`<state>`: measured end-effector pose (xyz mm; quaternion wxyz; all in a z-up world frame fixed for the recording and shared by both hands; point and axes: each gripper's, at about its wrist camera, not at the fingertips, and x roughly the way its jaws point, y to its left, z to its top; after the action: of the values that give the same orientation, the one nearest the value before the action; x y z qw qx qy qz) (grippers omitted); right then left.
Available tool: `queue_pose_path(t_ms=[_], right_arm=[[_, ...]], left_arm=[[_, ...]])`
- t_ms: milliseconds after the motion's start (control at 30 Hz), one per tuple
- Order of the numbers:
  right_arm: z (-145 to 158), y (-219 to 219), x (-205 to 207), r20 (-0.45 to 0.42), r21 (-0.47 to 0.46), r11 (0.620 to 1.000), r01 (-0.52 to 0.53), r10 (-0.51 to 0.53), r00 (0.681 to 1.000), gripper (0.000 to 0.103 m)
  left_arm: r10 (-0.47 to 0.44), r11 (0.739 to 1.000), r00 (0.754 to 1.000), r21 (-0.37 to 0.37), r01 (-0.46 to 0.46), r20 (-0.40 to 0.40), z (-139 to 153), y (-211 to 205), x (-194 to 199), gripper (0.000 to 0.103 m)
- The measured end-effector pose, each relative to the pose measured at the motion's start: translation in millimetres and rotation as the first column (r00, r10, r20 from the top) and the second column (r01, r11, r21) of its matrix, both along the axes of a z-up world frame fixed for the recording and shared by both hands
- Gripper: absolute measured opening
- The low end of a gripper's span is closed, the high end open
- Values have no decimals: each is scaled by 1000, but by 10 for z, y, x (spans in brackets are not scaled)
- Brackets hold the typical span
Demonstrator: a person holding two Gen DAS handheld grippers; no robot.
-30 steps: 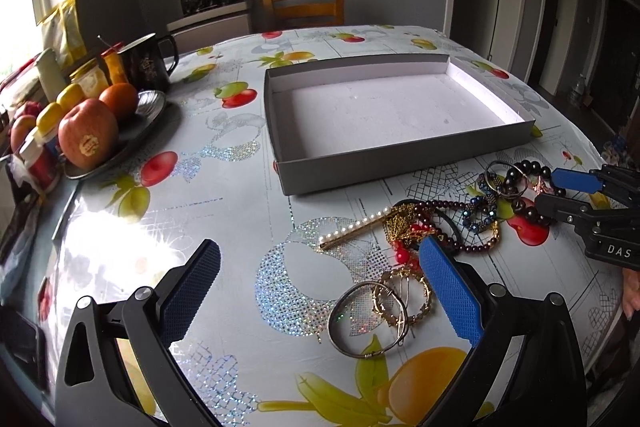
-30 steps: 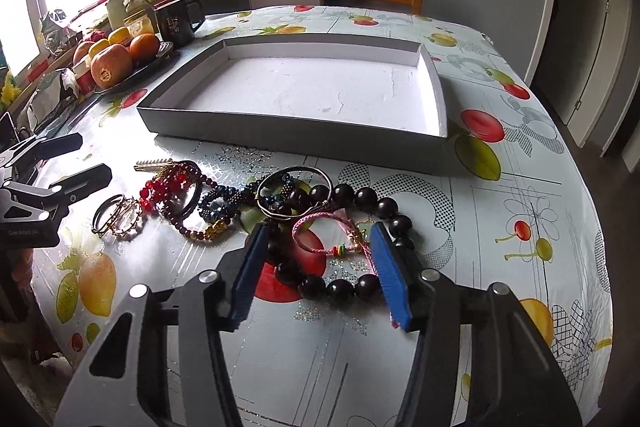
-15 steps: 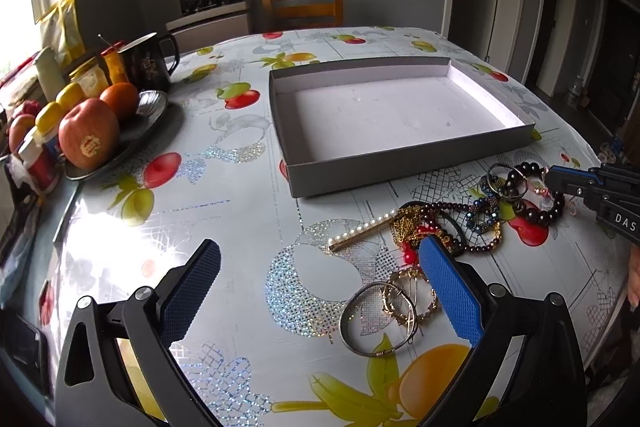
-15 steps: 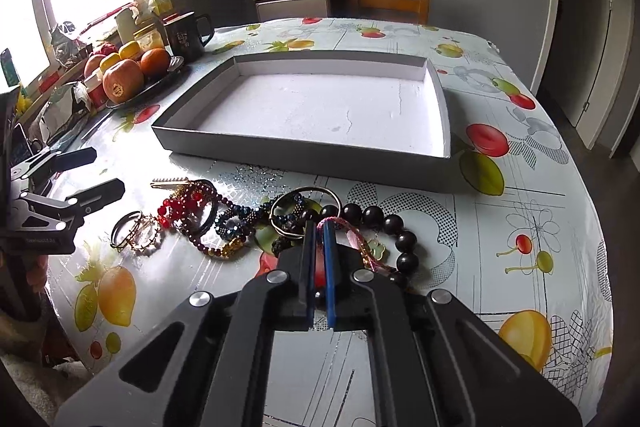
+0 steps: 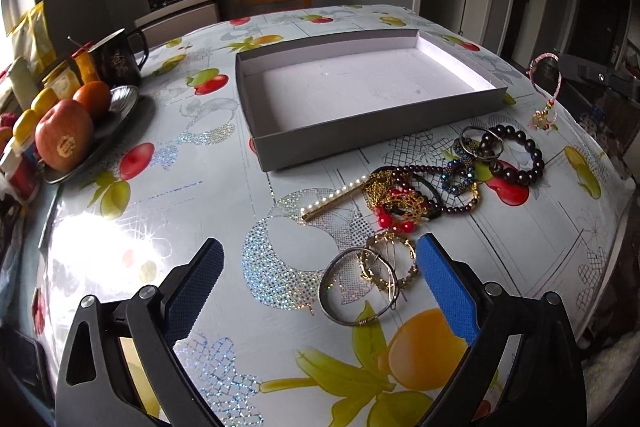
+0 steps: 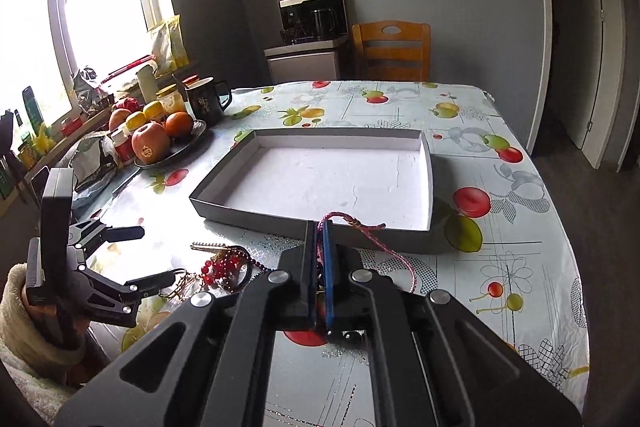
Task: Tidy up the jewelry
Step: 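Grasp silver hoop ring with left gripper while right carries pink bracelet to box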
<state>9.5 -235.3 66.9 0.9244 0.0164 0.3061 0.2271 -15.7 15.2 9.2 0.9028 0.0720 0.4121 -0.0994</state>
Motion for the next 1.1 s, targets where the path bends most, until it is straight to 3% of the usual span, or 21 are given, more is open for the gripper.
queue_pose_path(t_ms=[367,433,600,767,900,1100], right_arm=[[-33,-42,-28,-12,12,1000,0,0,1000,3],[-39,-46,-30,-13,12,1000,0,0,1000,3],[-51,-40,-27,-15,14,1000,-5,5,1000,3],[-67,-38,-16,-20,15,1000,-7,8,1000,3],[-64,-36,-21,-20,14,1000,-7,7,1000,3],[-77,-48,-25,-24,20,1000,-8,9,1000,3]], left_arm=[[-81,997,994,8,82,-79,-163,-52,-74,92],[-91,996,991,6,92,-97,-190,-28,-67,84],[-117,993,987,0,118,-108,-205,24,-78,81],[-145,989,985,-18,144,-97,-225,22,-39,69],[-168,986,982,-13,167,-83,-210,-12,-62,49],[-169,986,983,-9,169,-76,-206,-18,-88,47]])
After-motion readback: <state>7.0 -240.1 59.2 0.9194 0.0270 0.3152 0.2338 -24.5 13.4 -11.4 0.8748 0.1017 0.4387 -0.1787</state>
